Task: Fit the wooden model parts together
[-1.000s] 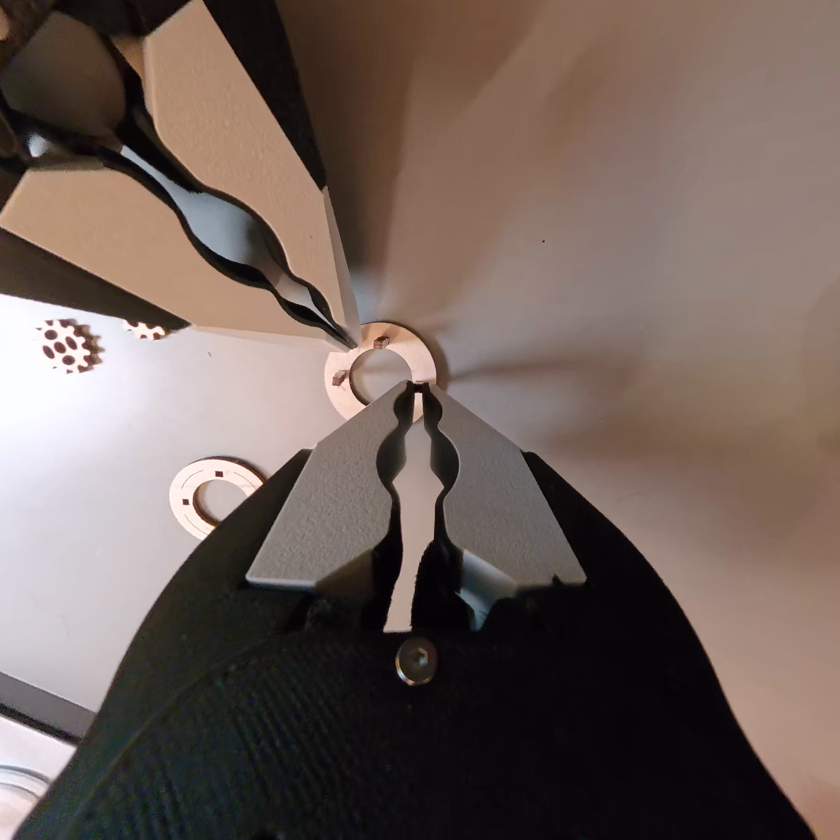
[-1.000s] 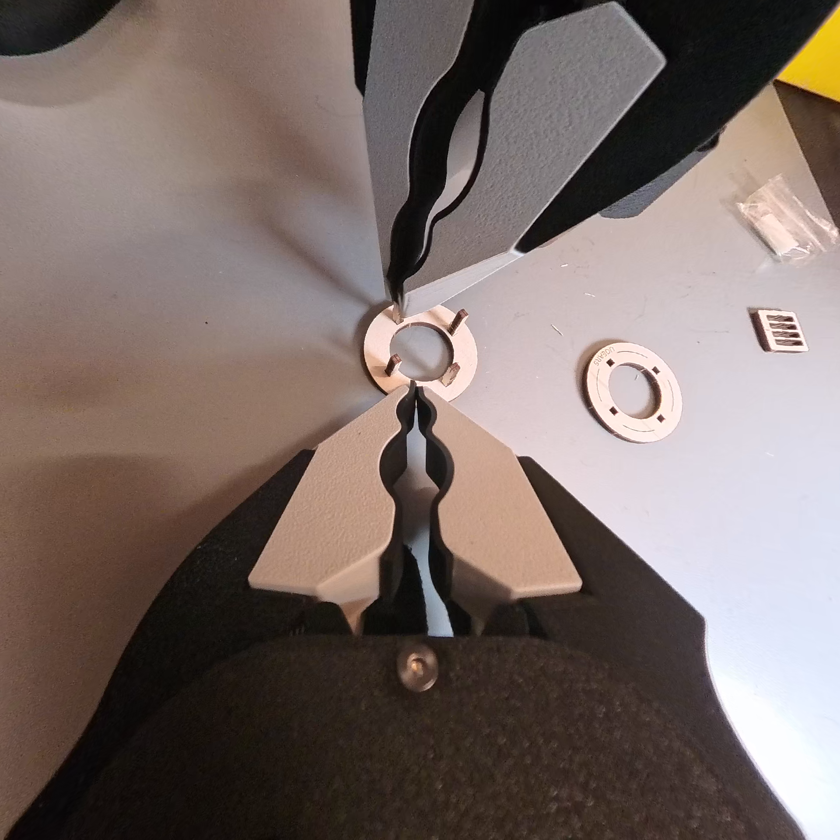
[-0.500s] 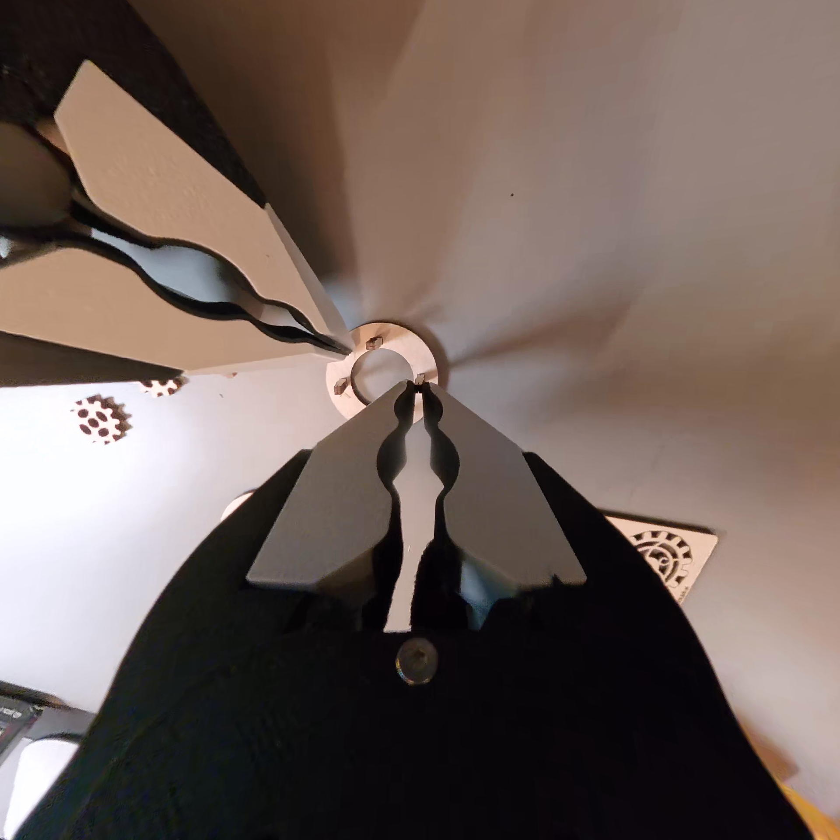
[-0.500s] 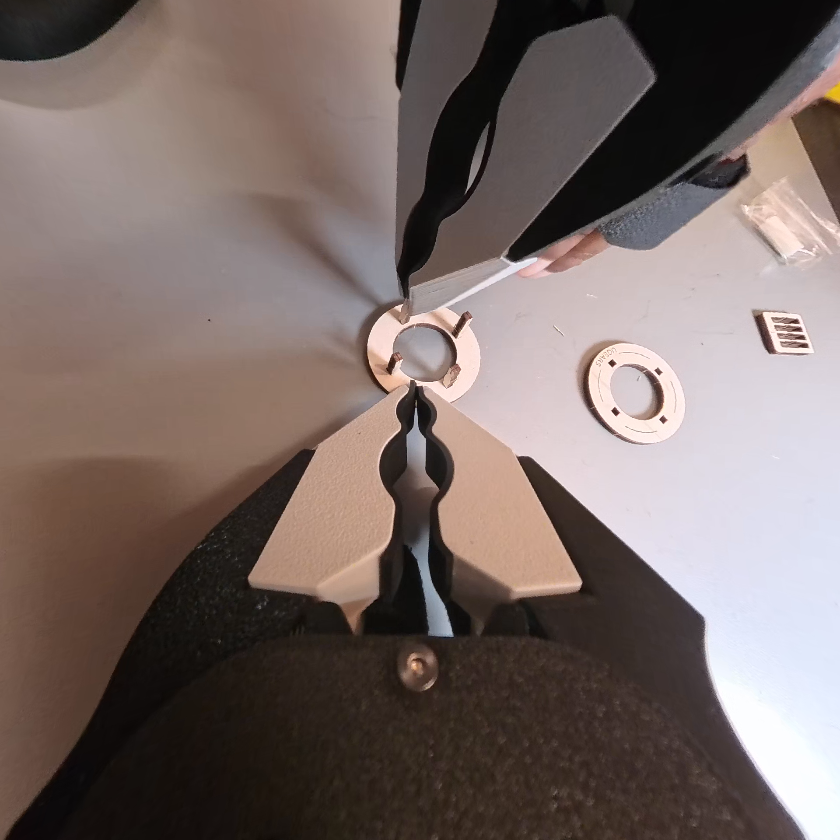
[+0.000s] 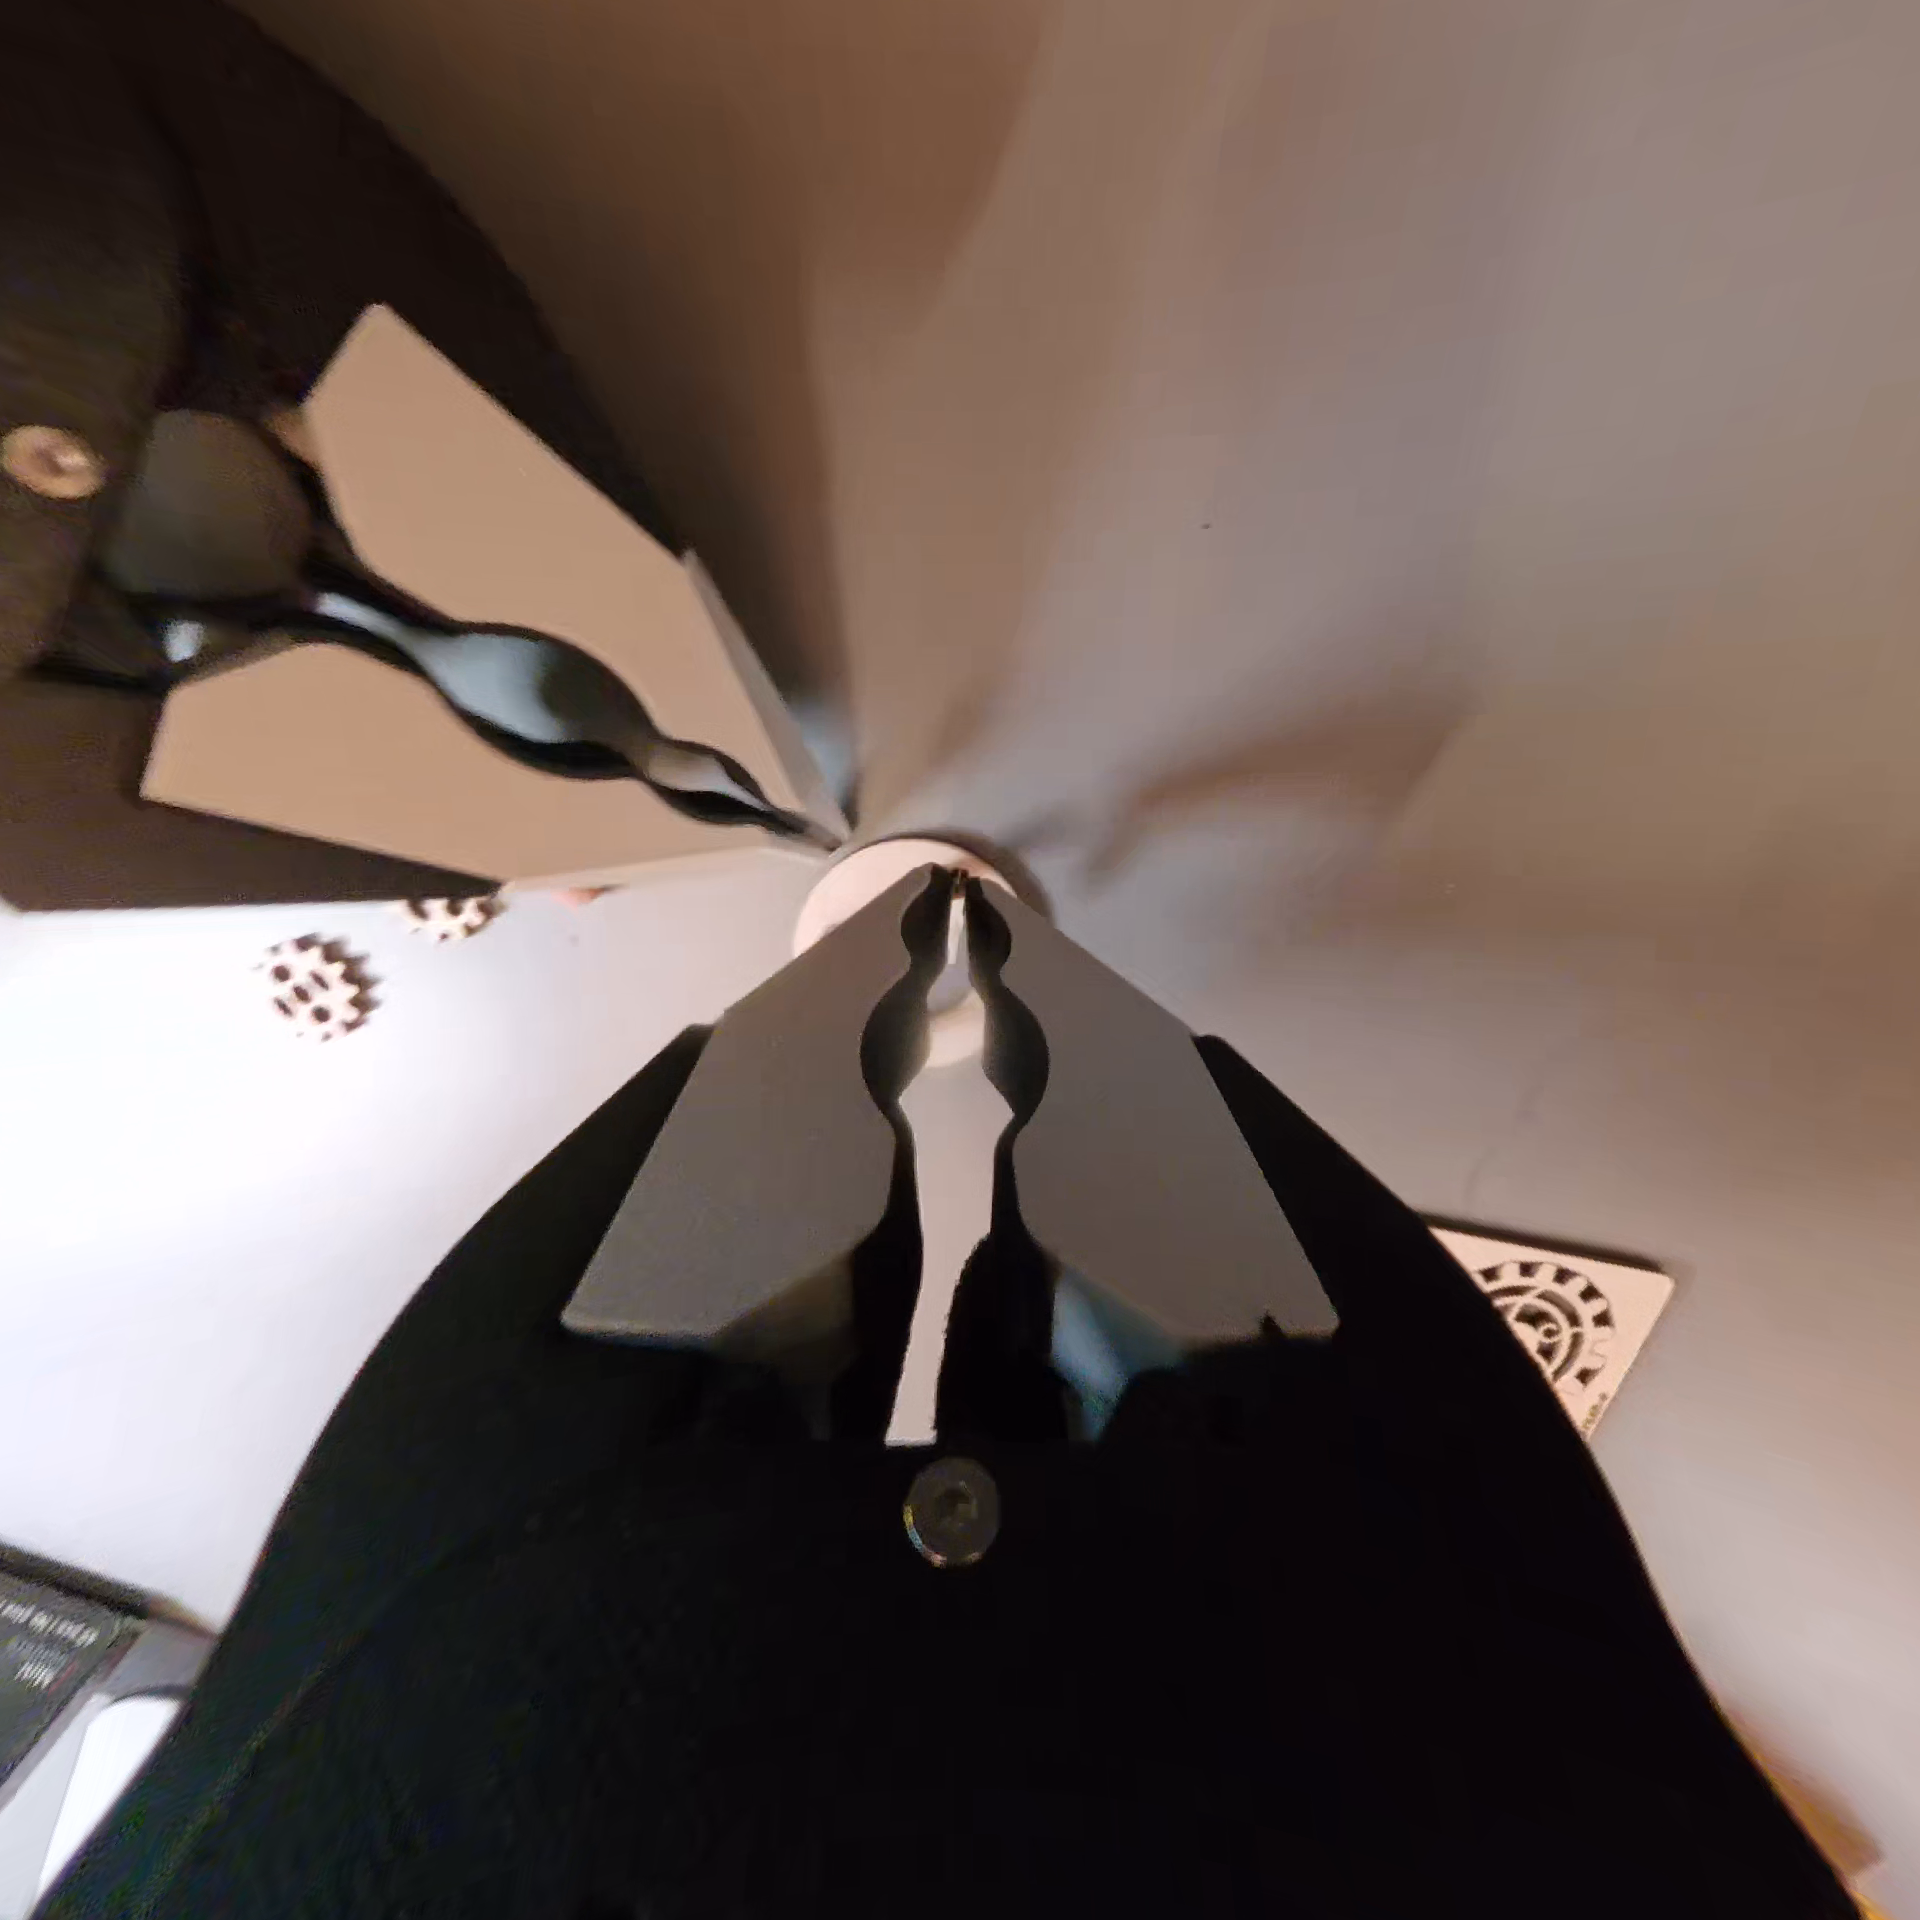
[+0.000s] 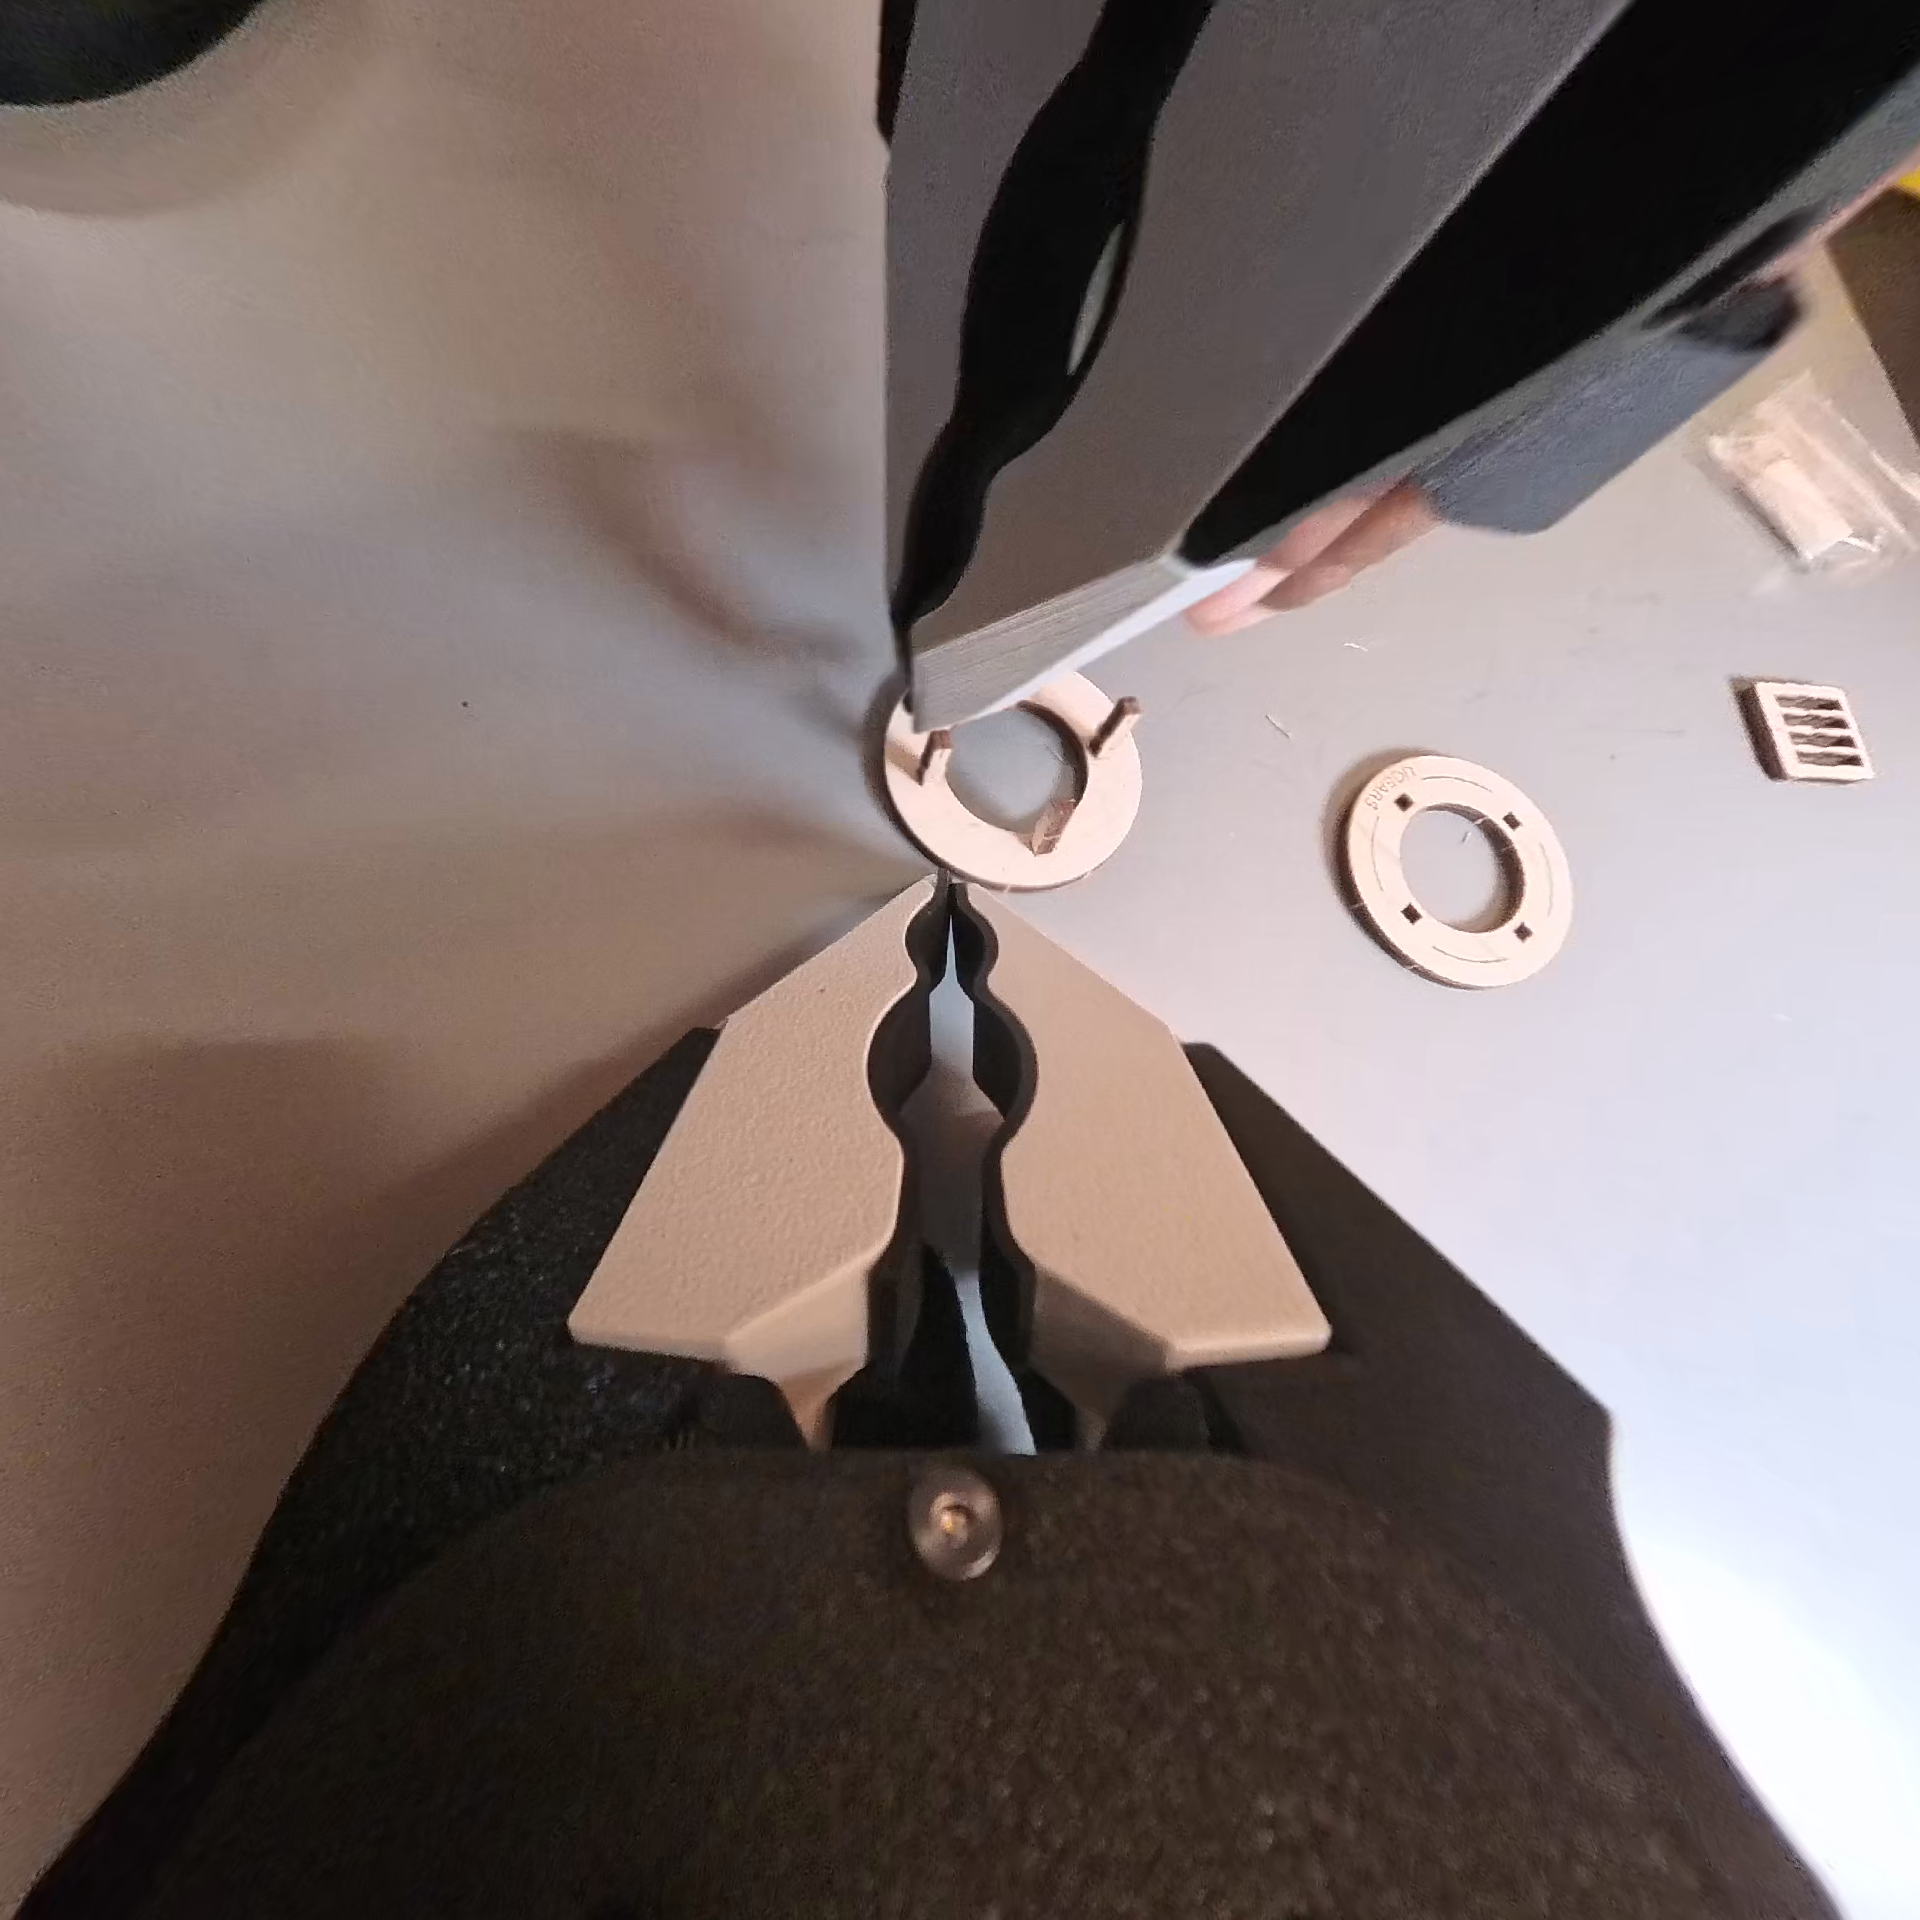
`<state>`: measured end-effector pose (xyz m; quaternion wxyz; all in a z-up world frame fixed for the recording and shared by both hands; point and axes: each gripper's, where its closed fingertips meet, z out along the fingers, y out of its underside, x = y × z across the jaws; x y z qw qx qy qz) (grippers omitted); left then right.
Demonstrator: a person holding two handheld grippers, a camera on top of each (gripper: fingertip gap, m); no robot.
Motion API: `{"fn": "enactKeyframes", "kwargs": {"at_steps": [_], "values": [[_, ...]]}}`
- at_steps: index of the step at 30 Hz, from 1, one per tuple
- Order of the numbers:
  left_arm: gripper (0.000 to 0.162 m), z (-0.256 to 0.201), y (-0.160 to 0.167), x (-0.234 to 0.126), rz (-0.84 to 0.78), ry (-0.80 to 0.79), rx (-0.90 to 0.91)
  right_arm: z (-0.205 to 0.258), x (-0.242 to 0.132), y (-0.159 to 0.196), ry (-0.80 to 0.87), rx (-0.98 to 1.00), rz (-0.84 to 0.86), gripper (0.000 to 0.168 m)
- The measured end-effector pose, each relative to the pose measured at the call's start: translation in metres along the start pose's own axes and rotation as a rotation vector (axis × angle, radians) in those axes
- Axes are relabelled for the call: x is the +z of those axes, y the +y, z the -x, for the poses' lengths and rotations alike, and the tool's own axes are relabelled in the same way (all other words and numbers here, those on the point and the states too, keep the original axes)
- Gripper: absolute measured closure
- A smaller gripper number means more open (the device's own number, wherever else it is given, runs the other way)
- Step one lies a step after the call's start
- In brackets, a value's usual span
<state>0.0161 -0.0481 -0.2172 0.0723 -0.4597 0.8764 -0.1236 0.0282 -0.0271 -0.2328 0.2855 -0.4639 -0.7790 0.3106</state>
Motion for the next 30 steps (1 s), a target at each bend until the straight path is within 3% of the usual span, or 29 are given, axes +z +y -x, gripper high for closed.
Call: {"fn": "enactKeyframes", "kwargs": {"at_steps": [1,6,12,15,19,25,30], "values": [[0.16,0.004,0.001,-0.004,-0.008,-0.009,-0.012,-0.001,0.0,0.001,0.002,0.002,0.002,0.168],[0.16,0.011,-0.009,-0.024,-0.174,-0.041,-0.204,-0.01,-0.012,-0.011,0.043,0.056,-0.086,0.168],[0.16,0.036,-0.042,-0.087,-0.811,-0.342,-0.556,-0.011,-0.038,-0.05,-0.017,0.193,-0.381,0.14],[0.161,0.038,-0.043,-0.116,-1.087,-0.553,-0.636,-0.01,-0.052,-0.075,-0.026,0.218,-0.534,0.137],[0.161,0.031,-0.04,-0.13,-1.32,-0.757,-0.687,-0.012,-0.071,-0.099,0.014,0.209,-0.659,0.138],[0.161,0.025,-0.047,-0.126,-1.349,-0.834,-0.689,-0.013,-0.079,-0.106,0.07,0.179,-0.687,0.168],[0.161,0.023,-0.048,-0.118,-1.249,-0.822,-0.696,-0.008,-0.078,-0.098,0.059,0.133,-0.62,0.168]]}}
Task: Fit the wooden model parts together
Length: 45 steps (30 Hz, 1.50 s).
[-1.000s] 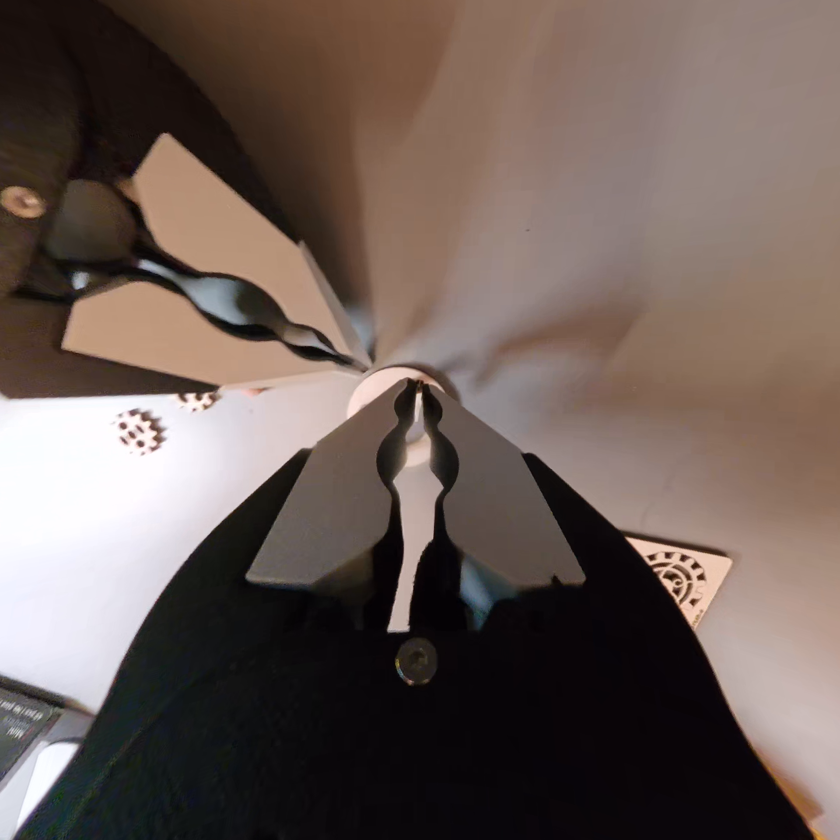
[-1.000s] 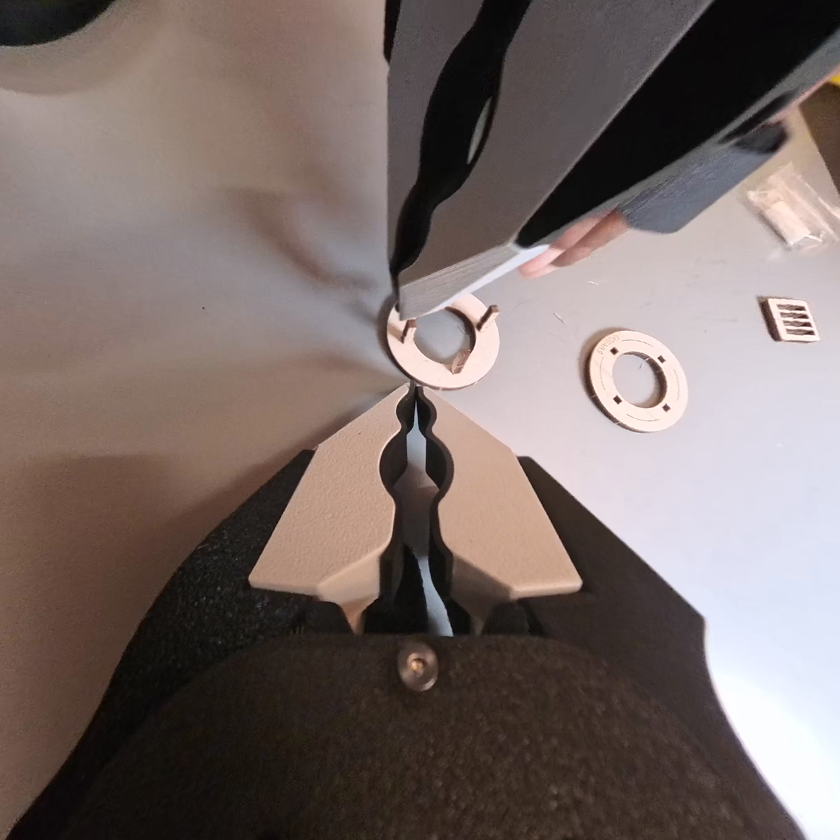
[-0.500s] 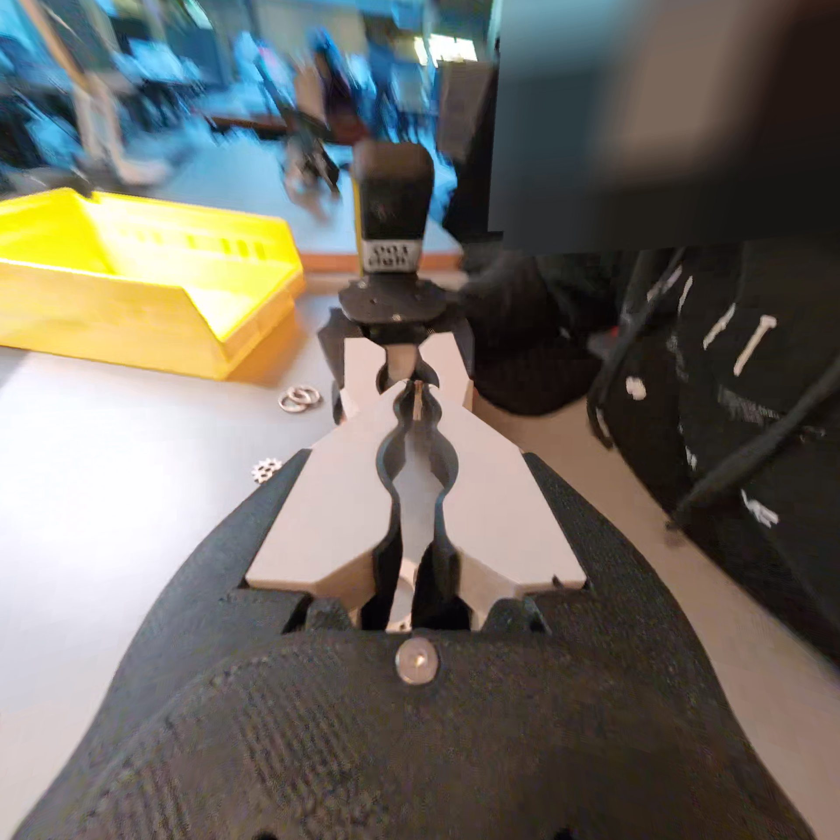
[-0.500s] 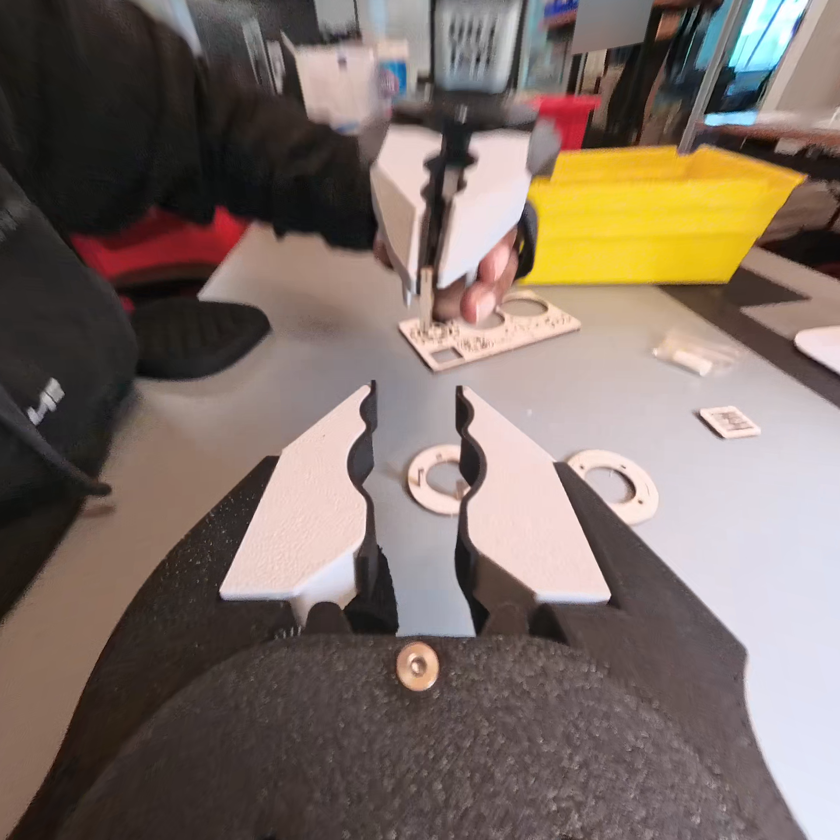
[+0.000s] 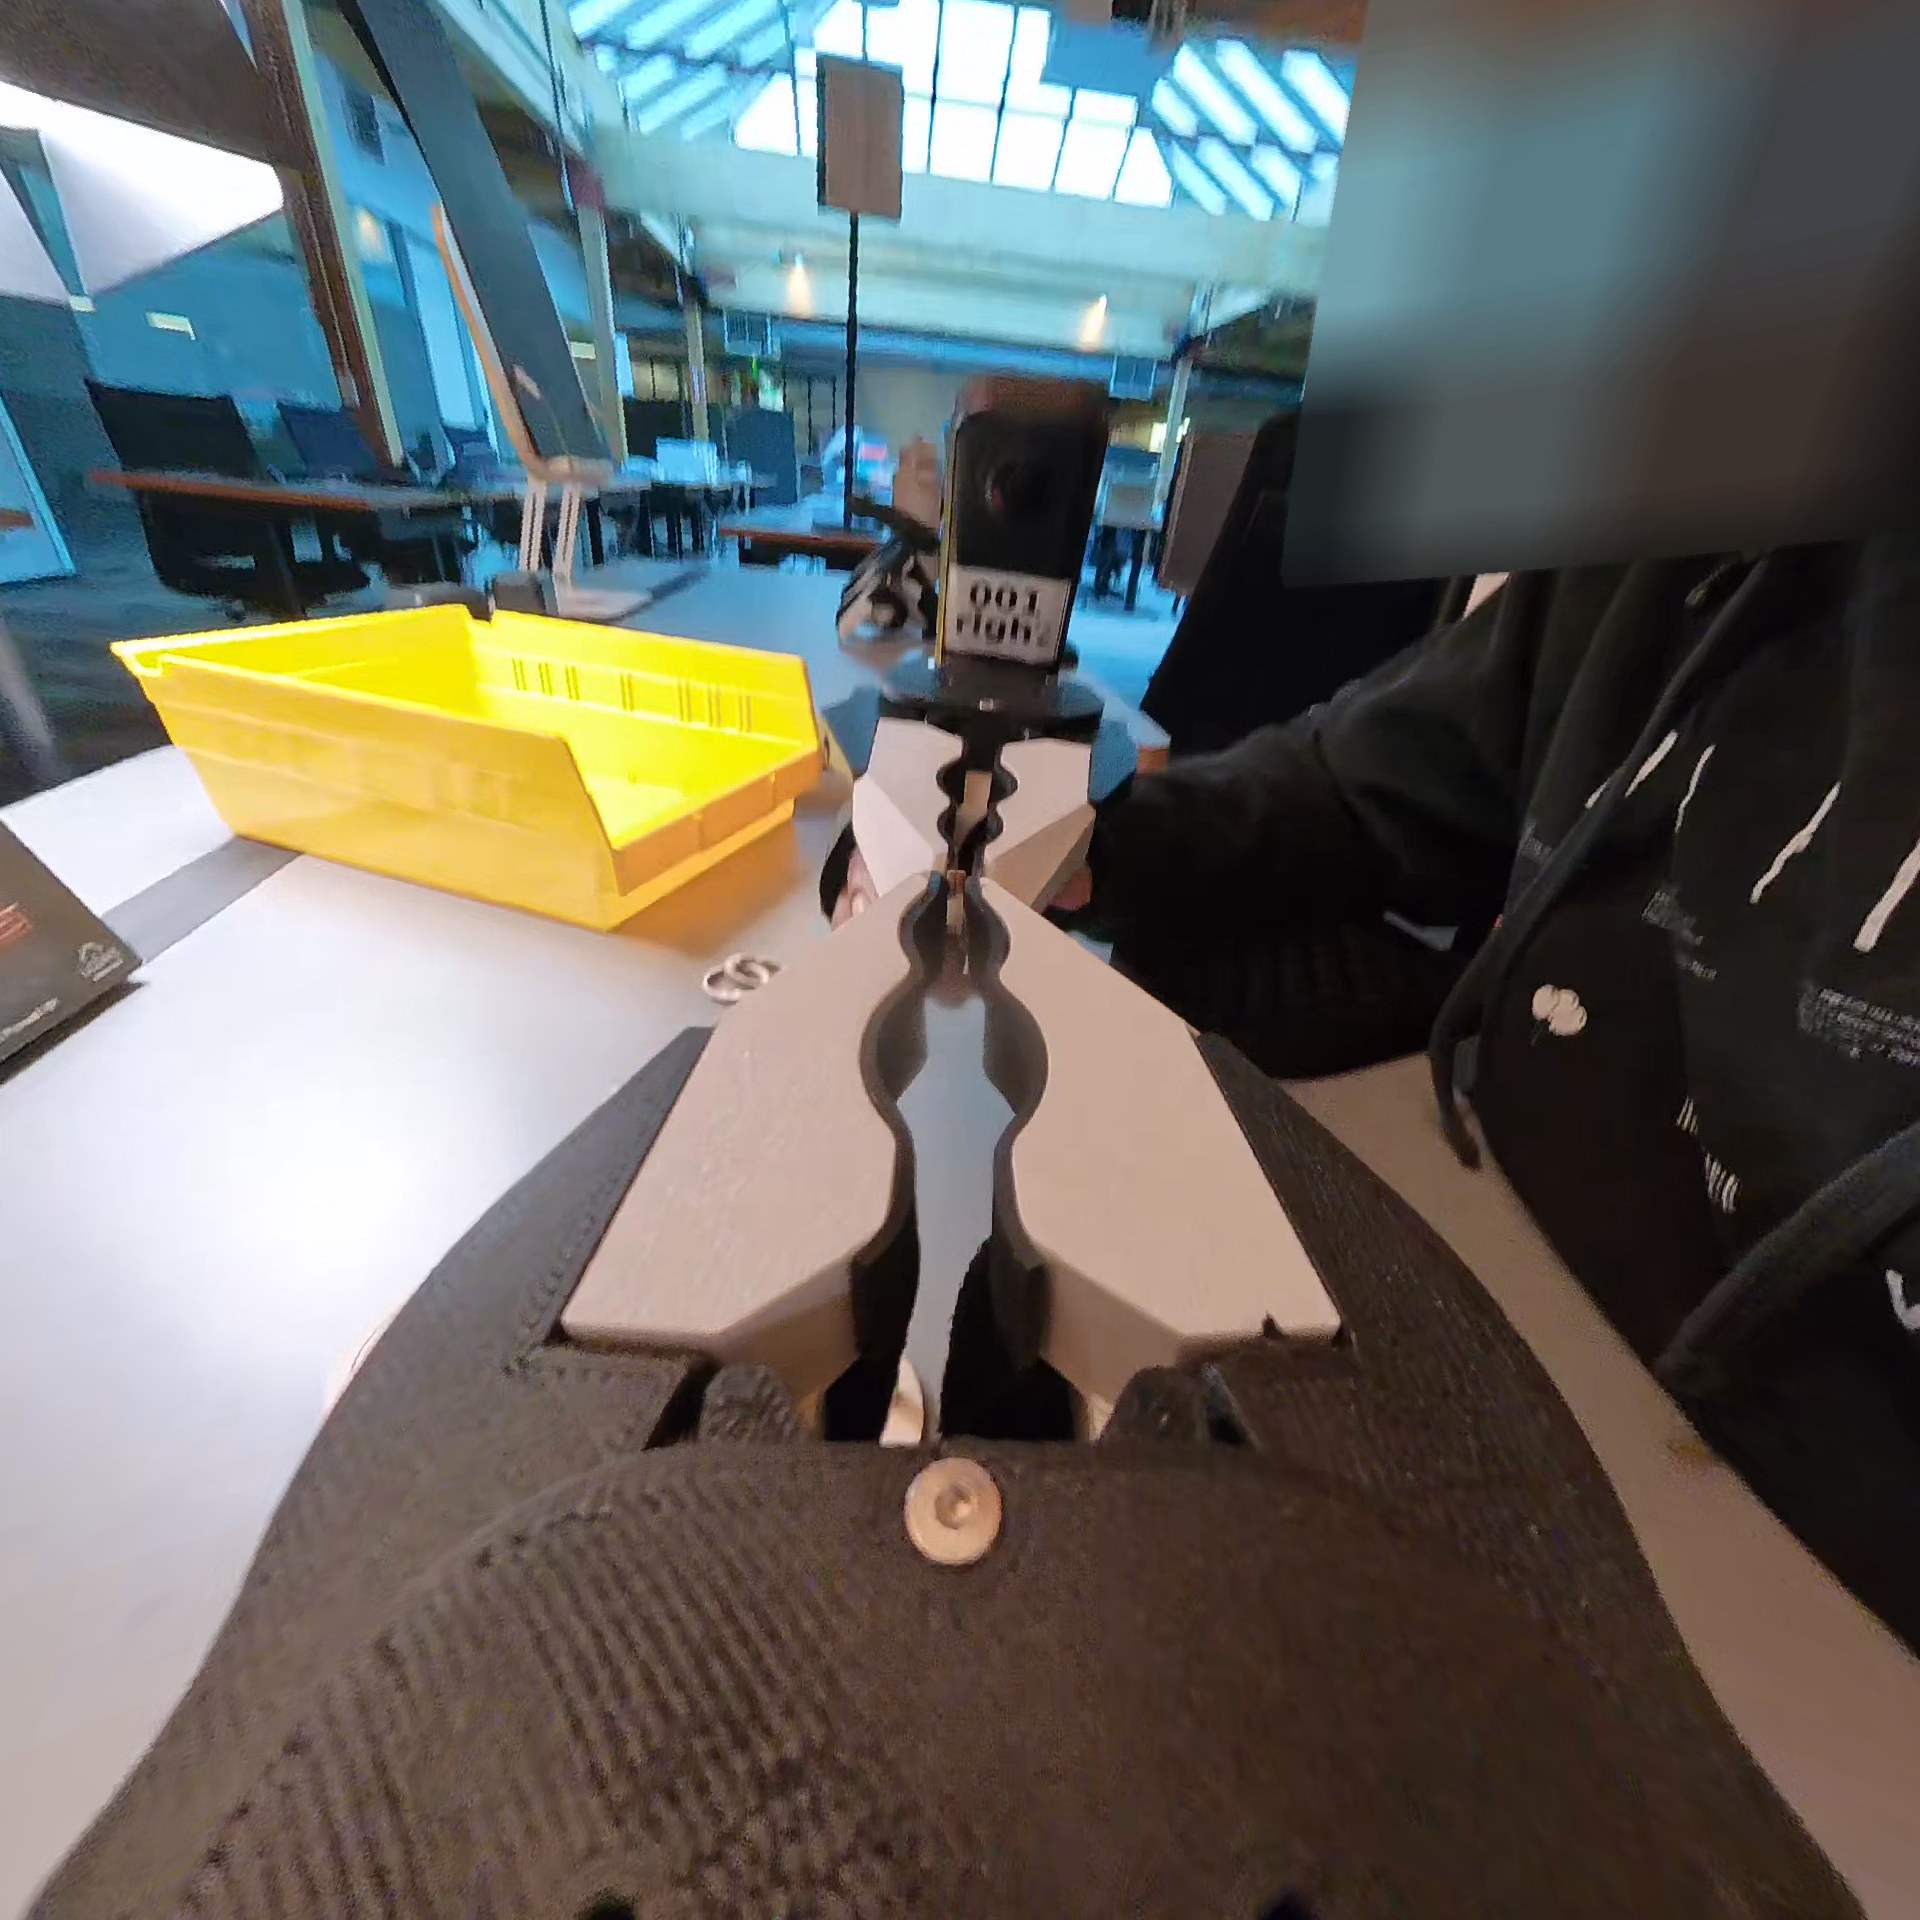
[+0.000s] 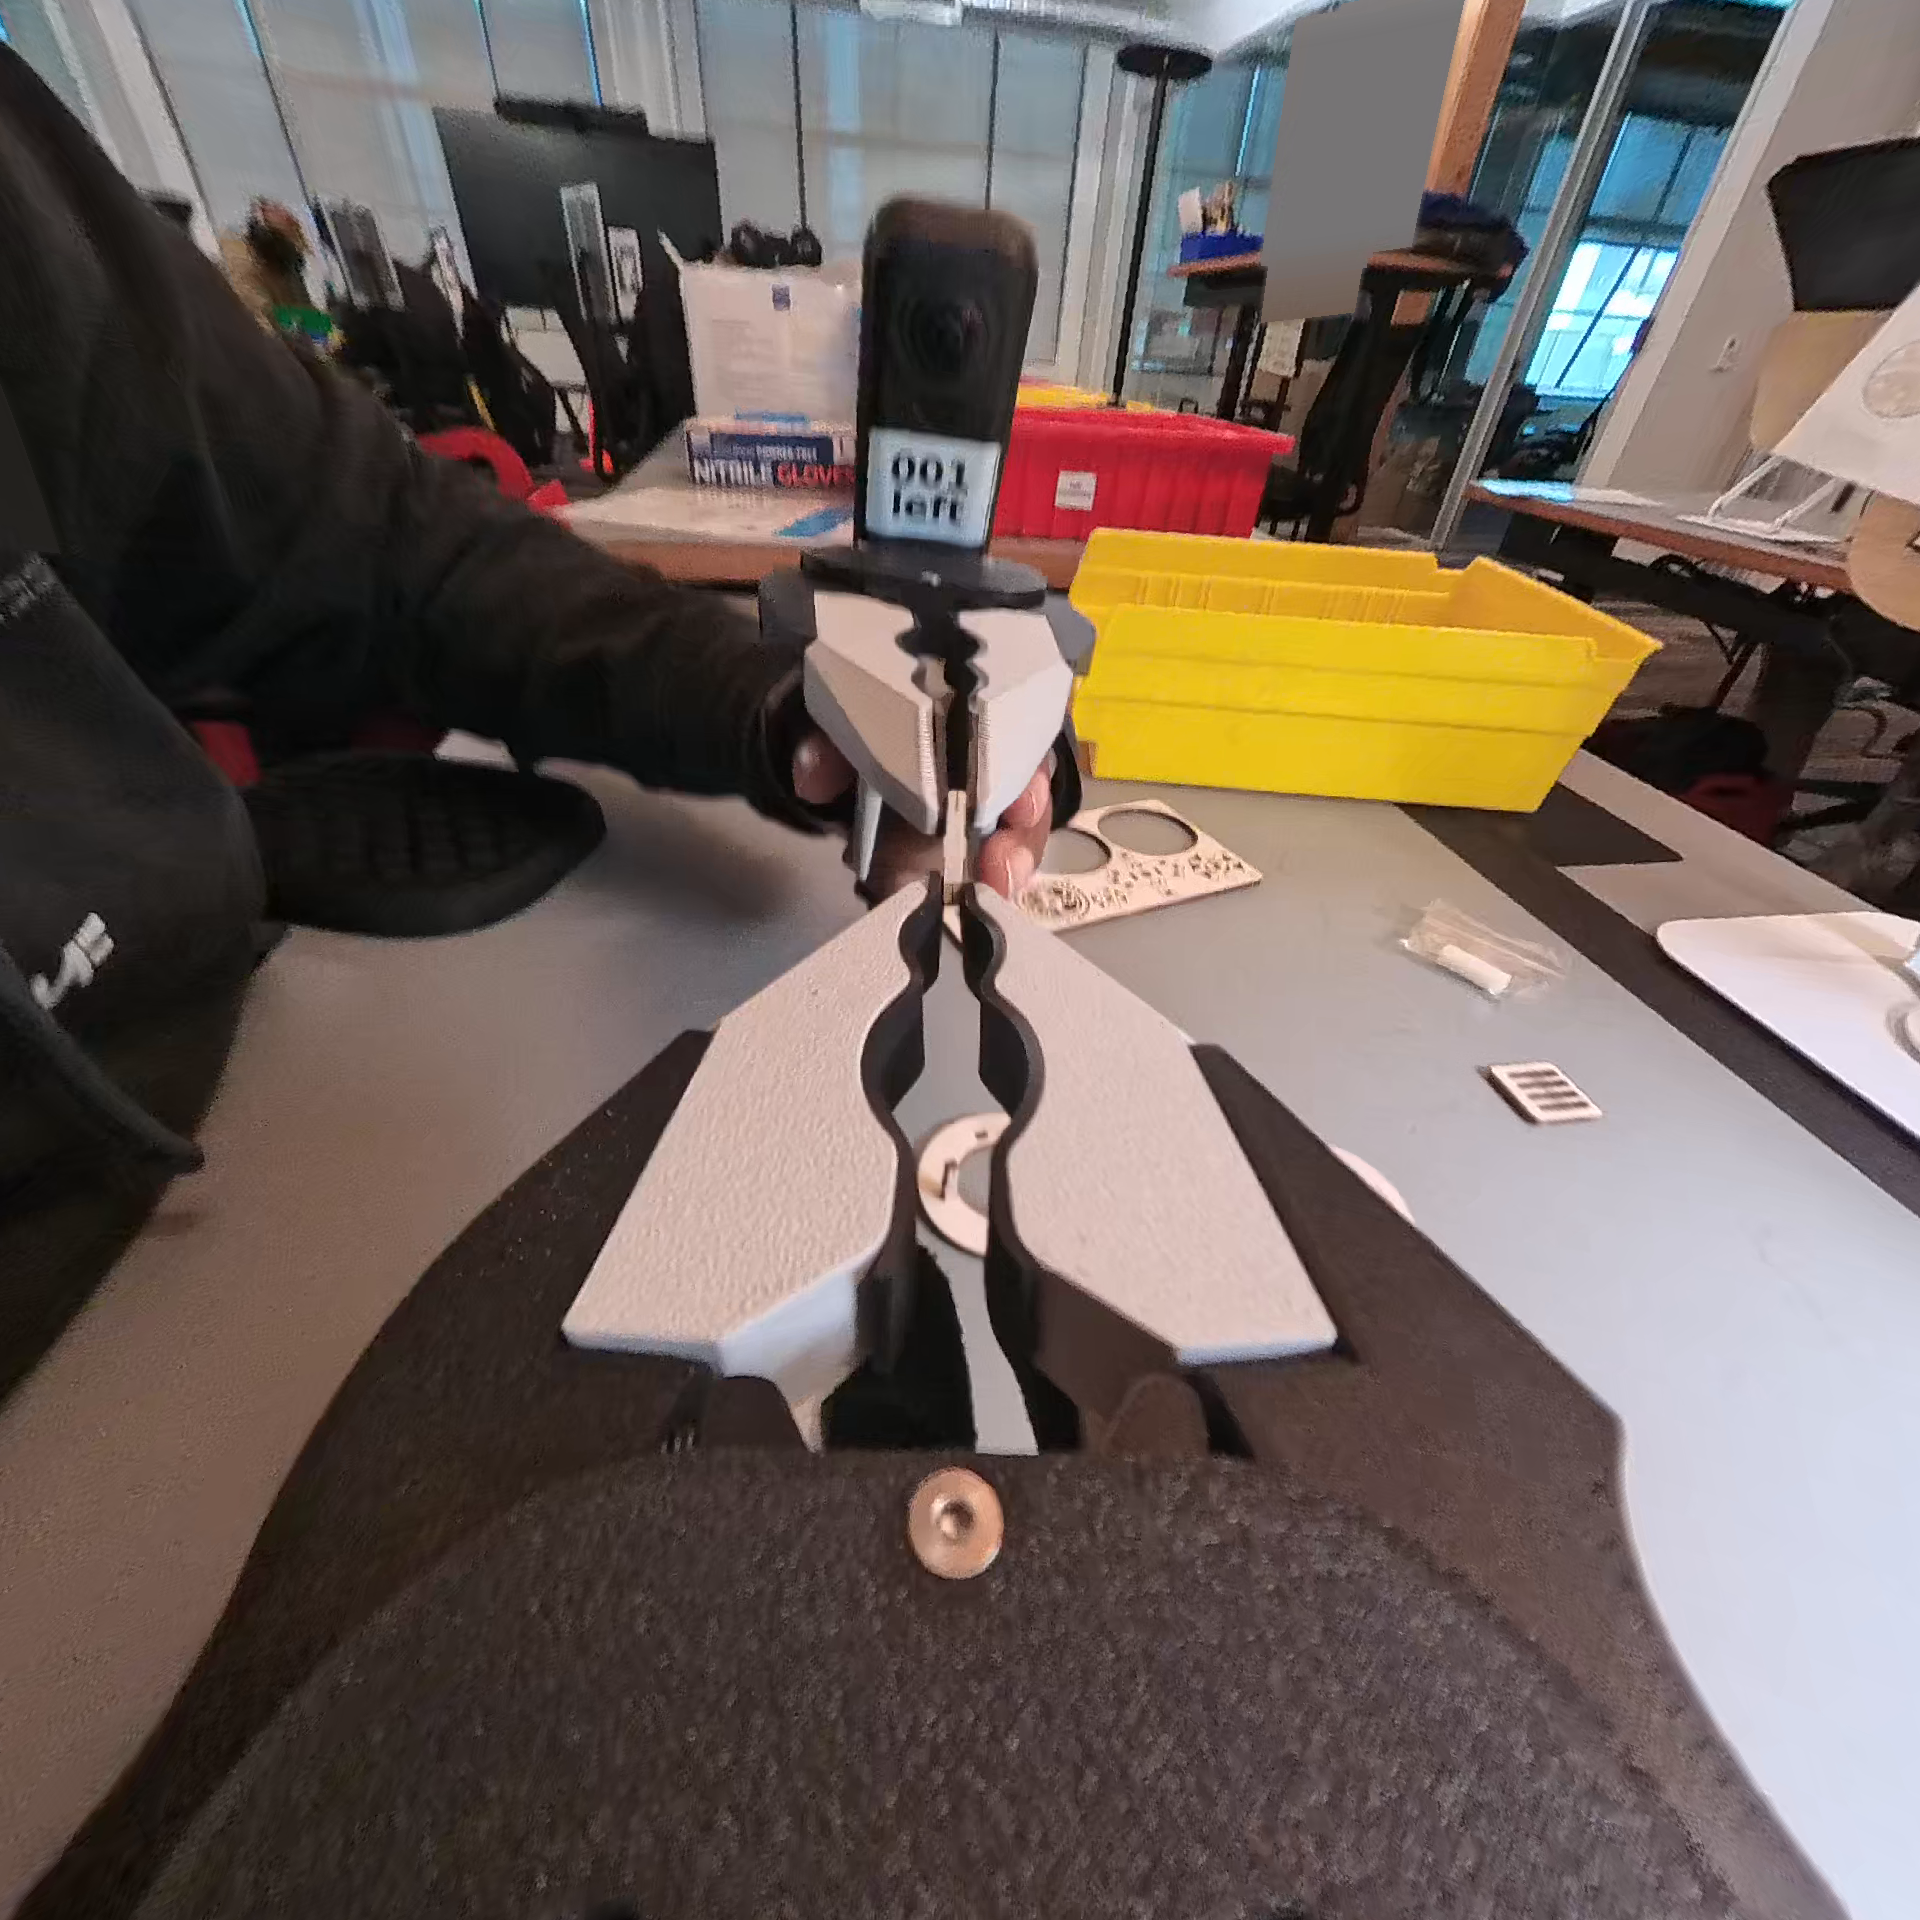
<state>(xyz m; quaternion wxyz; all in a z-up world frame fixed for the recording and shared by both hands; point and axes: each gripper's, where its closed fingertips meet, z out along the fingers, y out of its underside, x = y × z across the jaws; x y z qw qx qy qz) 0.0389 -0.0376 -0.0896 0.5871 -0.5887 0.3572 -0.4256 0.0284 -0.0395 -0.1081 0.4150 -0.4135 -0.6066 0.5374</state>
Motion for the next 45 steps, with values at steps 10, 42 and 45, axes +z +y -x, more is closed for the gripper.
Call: {"fn": "enactKeyframes", "kwargs": {"at_steps": [10,42,45], "values": [[0.158,-0.002,0.054,-0.012,0.56,-0.01,0.095,0.005,0.005,0.047,-0.006,-0.133,0.303,0.168],[0.16,-0.003,0.055,-0.008,0.662,0.027,0.136,0.01,0.009,0.048,-0.045,-0.068,0.273,0.168],[0.16,-0.002,0.056,-0.01,0.707,0.026,0.177,0.009,0.011,0.048,-0.035,-0.068,0.261,0.168]]}}
